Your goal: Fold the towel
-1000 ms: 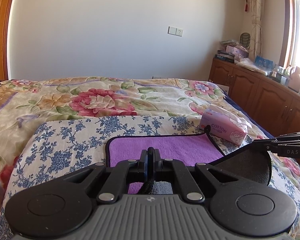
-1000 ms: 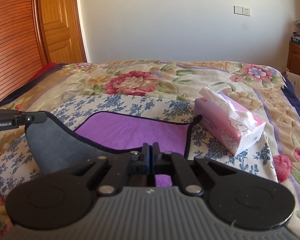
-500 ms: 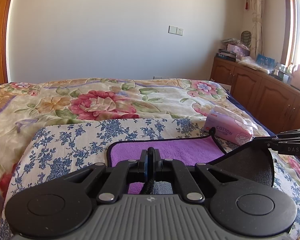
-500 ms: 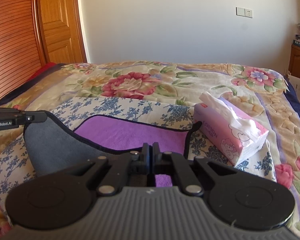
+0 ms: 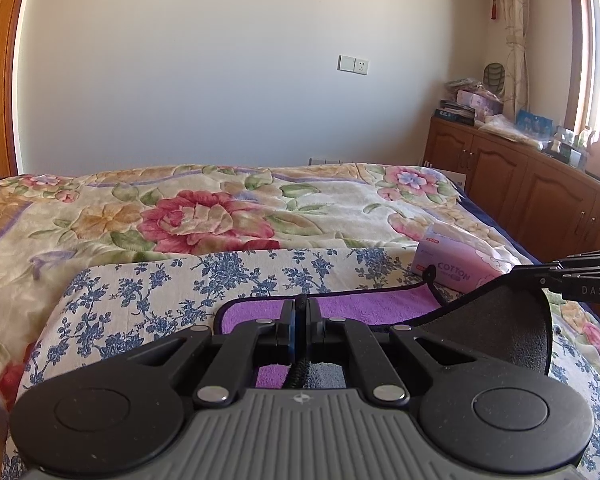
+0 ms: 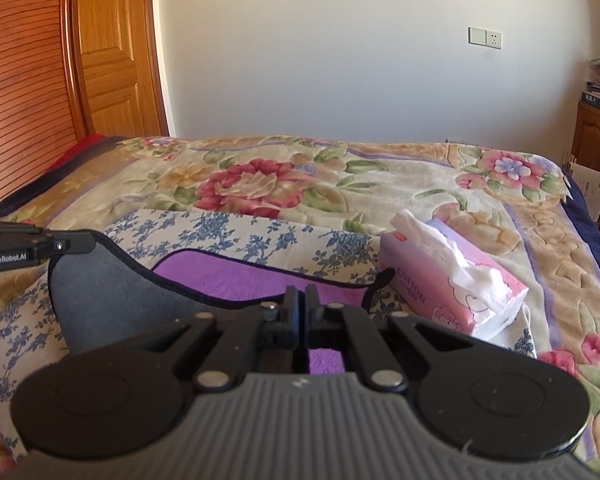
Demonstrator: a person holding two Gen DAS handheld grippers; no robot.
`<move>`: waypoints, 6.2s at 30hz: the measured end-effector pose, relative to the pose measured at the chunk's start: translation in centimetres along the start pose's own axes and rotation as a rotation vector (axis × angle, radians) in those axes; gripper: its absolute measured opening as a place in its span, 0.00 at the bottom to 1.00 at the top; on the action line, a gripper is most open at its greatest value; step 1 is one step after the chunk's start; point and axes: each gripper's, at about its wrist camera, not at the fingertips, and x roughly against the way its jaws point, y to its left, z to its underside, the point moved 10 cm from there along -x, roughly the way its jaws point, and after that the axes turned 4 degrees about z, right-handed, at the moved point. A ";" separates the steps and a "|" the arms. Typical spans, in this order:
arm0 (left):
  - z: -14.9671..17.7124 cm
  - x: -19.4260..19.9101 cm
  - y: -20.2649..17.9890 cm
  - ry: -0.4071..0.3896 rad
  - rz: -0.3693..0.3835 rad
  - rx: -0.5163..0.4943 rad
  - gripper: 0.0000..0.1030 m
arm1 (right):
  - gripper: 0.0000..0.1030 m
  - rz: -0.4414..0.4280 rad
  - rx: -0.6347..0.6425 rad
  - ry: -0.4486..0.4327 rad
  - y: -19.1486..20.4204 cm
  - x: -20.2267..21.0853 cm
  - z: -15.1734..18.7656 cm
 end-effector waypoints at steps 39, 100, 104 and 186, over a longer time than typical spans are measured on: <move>-4.2 -3.3 2.0 -0.039 -0.044 -0.003 0.05 | 0.03 0.040 0.057 -0.048 -1.1 -4.2 -4.5; -0.1 -10.4 4.3 0.072 -0.162 -0.042 0.63 | 0.44 0.097 0.076 0.062 -2.6 -10.1 0.0; -0.3 -9.0 3.5 0.074 -0.160 -0.035 0.67 | 0.44 0.089 0.059 0.057 -1.7 -8.6 -0.3; 0.1 15.0 -6.5 0.016 -0.143 -0.103 1.00 | 1.00 0.145 -0.038 -0.095 5.3 13.8 -0.6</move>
